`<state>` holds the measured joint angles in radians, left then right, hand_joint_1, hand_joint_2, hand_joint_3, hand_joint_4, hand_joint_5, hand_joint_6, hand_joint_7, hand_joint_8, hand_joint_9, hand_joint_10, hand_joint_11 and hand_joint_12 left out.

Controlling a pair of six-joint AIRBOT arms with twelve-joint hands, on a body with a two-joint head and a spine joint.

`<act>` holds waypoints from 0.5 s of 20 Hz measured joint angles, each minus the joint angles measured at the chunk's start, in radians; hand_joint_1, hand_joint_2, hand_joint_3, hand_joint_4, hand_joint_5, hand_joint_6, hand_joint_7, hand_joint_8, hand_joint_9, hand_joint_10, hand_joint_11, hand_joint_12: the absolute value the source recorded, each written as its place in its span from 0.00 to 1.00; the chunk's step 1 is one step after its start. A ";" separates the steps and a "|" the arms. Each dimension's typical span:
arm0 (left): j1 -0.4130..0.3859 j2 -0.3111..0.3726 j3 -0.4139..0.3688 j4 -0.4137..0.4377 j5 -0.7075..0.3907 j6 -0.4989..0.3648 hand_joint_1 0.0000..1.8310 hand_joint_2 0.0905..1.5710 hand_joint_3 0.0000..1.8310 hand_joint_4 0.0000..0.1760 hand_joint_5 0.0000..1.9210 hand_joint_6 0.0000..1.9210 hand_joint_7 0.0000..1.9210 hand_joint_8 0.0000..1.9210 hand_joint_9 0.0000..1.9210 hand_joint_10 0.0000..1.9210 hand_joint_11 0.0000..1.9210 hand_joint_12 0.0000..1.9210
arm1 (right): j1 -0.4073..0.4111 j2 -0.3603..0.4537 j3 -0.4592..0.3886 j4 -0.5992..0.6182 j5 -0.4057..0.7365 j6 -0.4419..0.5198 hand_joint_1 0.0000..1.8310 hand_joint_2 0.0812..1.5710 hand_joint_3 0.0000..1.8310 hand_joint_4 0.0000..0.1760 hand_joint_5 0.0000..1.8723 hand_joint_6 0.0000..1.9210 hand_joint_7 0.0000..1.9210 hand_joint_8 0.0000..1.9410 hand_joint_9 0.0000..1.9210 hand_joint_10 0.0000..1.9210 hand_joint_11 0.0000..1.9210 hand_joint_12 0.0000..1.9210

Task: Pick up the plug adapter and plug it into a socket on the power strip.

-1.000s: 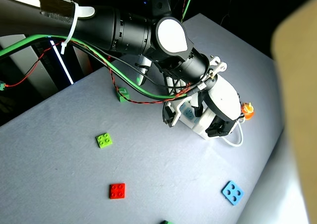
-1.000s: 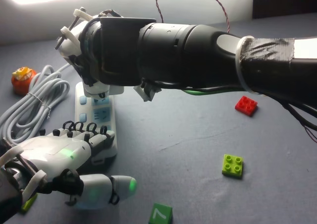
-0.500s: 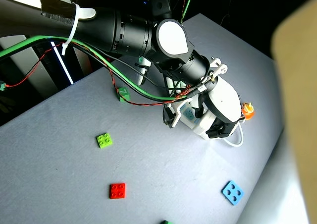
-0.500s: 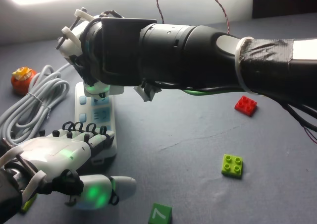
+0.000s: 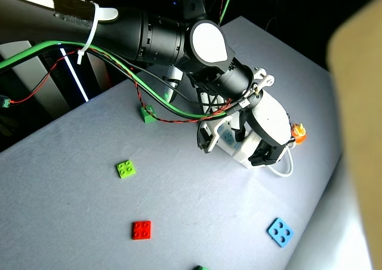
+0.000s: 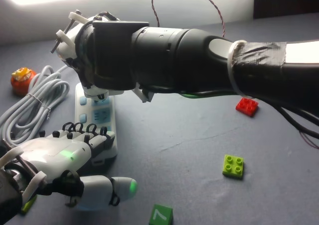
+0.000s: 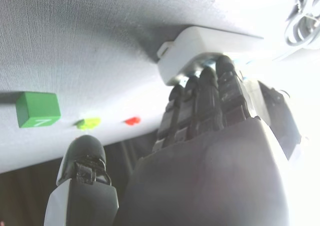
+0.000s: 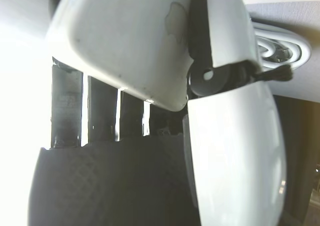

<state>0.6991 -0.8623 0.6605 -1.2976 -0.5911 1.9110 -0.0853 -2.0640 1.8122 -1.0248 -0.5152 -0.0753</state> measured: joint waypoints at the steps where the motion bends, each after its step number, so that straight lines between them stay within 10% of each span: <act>1: 0.000 0.000 -0.001 0.000 0.000 0.000 0.00 0.72 0.00 0.00 0.01 0.00 0.03 0.00 0.03 0.00 0.00 0.13 | 0.000 -0.004 0.000 -0.002 -0.011 0.000 0.68 0.68 0.00 0.00 0.52 0.48 0.58 0.45 0.69 0.01 0.46 0.51; 10: 0.000 0.000 -0.001 0.000 0.000 0.000 0.00 0.72 0.00 0.00 0.01 0.00 0.03 0.00 0.03 0.00 0.00 0.12 | -0.002 -0.039 0.005 -0.044 -0.071 0.000 0.68 0.68 0.00 0.00 0.52 0.49 0.57 0.45 0.69 0.00 0.45 0.51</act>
<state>0.6991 -0.8623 0.6594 -1.2980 -0.5915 1.9106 -0.0875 -2.1029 1.8168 -1.0687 -0.5865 -0.0750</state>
